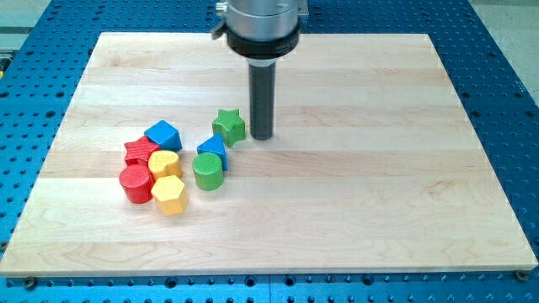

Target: Move the green star to the top right of the blue cube

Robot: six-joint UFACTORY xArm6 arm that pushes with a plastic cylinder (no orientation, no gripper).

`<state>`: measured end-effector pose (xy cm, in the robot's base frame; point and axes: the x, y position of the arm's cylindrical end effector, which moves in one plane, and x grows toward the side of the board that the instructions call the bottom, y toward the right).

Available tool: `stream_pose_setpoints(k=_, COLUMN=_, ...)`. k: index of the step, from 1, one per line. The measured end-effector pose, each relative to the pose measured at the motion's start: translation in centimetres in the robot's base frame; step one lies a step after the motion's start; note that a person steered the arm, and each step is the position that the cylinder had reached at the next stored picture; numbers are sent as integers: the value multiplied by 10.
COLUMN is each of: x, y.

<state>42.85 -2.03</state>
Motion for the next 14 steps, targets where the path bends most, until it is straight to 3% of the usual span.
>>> stream_pose_setpoints(k=4, x=-3, y=-78)
stream_pose_setpoints(k=6, x=-54, y=-77)
stream_pose_setpoints(k=8, x=-57, y=-166)
stream_pose_setpoints(k=14, x=-37, y=-127)
